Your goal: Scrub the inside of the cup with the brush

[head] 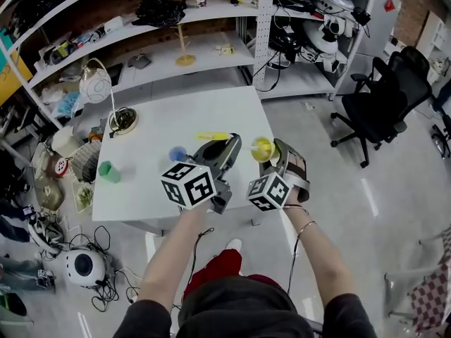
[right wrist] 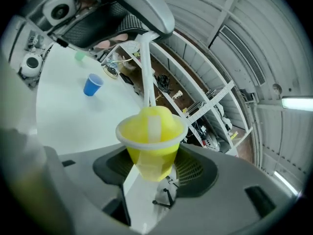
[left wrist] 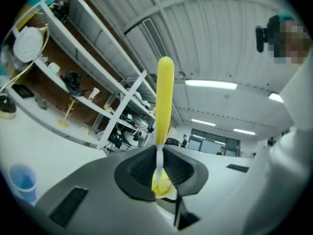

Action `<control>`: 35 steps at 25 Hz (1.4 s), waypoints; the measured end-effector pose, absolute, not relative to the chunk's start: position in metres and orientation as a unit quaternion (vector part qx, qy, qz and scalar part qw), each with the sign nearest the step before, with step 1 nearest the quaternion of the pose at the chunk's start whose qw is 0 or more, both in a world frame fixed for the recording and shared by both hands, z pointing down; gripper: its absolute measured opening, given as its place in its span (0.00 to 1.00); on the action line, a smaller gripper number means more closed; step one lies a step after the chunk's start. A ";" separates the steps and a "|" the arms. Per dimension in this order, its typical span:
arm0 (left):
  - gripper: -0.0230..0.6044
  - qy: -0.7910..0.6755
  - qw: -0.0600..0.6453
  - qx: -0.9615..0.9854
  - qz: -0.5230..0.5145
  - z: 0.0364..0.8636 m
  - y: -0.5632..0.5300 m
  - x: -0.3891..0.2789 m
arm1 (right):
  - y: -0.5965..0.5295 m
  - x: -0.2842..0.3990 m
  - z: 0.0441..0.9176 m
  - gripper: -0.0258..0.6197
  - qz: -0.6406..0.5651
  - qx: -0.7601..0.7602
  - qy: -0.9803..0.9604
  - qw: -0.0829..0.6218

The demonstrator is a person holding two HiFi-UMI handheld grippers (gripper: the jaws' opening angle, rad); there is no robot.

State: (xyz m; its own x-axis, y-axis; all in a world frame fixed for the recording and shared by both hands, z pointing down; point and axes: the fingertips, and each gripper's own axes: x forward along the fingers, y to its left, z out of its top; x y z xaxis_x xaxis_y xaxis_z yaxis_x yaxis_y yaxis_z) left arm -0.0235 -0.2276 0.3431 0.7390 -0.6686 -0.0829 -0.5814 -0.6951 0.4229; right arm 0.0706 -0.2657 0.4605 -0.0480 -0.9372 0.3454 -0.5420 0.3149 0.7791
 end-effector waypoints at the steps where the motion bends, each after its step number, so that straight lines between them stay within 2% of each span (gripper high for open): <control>1: 0.10 -0.354 0.211 0.903 -0.124 0.347 -0.229 -0.026 | -0.266 0.071 0.462 0.44 -0.234 0.539 -0.681 0.437; 8: 0.10 -0.408 0.347 0.824 -0.184 0.364 -0.235 -0.045 | -0.266 0.070 0.457 0.45 -0.277 0.547 -0.639 0.466; 11: 0.11 -0.418 0.363 0.809 -0.198 0.364 -0.231 -0.048 | -0.266 0.071 0.462 0.45 -0.276 0.543 -0.633 0.477; 16: 0.10 -0.379 0.249 0.880 -0.137 0.351 -0.220 -0.039 | -0.260 0.060 0.470 0.45 -0.225 0.511 -0.689 0.462; 22: 0.10 -0.263 0.099 0.958 -0.049 0.339 -0.196 -0.018 | -0.246 0.050 0.470 0.44 -0.129 0.468 -0.778 0.400; 28: 0.11 -0.150 -0.036 0.986 0.054 0.334 -0.174 -0.007 | -0.235 0.036 0.473 0.44 -0.118 0.435 -0.811 0.372; 32: 0.11 -0.101 -0.092 0.986 0.096 0.331 -0.166 -0.005 | -0.233 0.030 0.470 0.44 -0.133 0.422 -0.819 0.366; 35: 0.10 -0.119 -0.090 0.985 0.087 0.327 -0.171 -0.006 | -0.235 0.031 0.467 0.44 -0.143 0.438 -0.807 0.368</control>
State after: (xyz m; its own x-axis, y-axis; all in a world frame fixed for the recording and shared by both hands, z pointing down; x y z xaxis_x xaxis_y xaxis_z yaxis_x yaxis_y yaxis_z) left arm -0.0059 -0.1706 0.3273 0.9565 -0.2499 0.1507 -0.2183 -0.9554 -0.1987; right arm 0.0314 -0.2355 0.4673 -0.3446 -0.8128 0.4697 -0.6021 0.5752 0.5537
